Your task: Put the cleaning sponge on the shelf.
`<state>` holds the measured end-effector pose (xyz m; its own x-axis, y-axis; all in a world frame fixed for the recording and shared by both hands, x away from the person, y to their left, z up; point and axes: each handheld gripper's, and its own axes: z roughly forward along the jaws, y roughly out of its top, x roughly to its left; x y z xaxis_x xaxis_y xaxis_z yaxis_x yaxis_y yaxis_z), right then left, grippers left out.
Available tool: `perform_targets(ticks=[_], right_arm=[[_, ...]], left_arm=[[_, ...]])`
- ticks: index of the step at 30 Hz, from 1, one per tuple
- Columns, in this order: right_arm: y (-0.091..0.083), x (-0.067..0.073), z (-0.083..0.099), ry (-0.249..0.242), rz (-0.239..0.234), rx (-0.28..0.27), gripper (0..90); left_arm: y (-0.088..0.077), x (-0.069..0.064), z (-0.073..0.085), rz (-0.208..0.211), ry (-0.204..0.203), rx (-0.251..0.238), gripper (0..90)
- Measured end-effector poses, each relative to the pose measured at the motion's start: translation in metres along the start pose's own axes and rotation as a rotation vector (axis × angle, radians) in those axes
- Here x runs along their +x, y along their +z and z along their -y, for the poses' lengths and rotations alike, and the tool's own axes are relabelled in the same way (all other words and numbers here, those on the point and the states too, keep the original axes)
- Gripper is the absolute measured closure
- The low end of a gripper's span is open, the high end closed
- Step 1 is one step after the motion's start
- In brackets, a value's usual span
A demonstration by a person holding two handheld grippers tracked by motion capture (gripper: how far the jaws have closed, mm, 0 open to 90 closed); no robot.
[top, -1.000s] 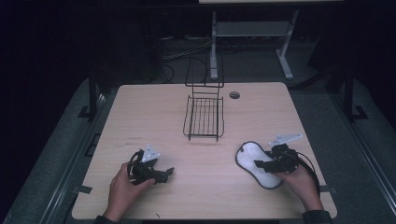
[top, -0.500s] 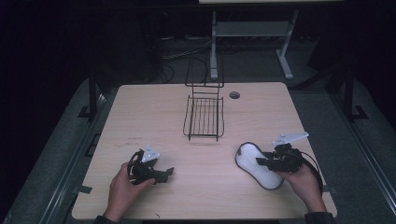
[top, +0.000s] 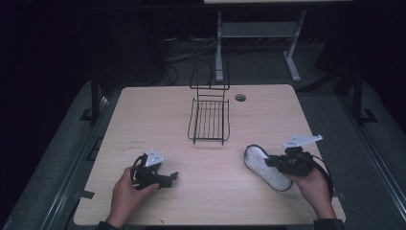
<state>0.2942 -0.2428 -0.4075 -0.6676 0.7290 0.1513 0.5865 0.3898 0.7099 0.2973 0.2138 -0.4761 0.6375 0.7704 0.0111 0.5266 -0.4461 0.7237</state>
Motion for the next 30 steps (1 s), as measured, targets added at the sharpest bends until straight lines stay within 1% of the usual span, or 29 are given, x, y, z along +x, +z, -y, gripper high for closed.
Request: perform_targets(ticks=[6,8,11,13,15,18,20,26,28,30], right_arm=[[-0.004,-0.001,-0.006,0.005,0.008,-0.035,79.4],[-0.004,-0.001,-0.009,0.015,0.007,-0.044,79.3],[-0.003,-0.002,-0.013,0.016,0.011,-0.052,79.4],[-0.002,-0.006,-0.018,0.026,-0.003,-0.073,79.4],[-0.002,-0.006,-0.021,0.030,-0.004,-0.080,79.4],[-0.001,-0.007,-0.028,0.019,-0.004,-0.104,79.4],[-0.001,-0.006,-0.034,0.016,-0.005,-0.113,79.4],[0.001,-0.006,-0.044,0.006,0.000,-0.130,79.4],[0.001,-0.005,-0.048,0.005,-0.005,-0.138,79.4],[0.002,-0.006,-0.054,-0.003,-0.011,-0.158,79.4]], left_arm=[[0.000,0.000,0.000,0.000,-0.001,0.000,12.5],[0.000,0.000,0.000,-0.001,-0.001,-0.001,12.5],[0.000,0.000,0.000,0.000,-0.001,-0.001,12.5],[0.000,0.000,0.000,0.000,-0.001,-0.001,12.5],[0.000,0.000,0.000,0.000,-0.001,-0.001,12.5],[0.000,0.000,0.000,-0.002,-0.003,-0.002,12.5],[0.000,0.000,0.000,-0.001,-0.007,-0.006,12.5],[0.000,-0.001,0.000,0.000,-0.008,-0.007,12.5],[0.000,-0.001,0.000,-0.001,-0.006,-0.007,12.5],[0.000,0.000,0.000,-0.001,-0.005,-0.007,12.5]])
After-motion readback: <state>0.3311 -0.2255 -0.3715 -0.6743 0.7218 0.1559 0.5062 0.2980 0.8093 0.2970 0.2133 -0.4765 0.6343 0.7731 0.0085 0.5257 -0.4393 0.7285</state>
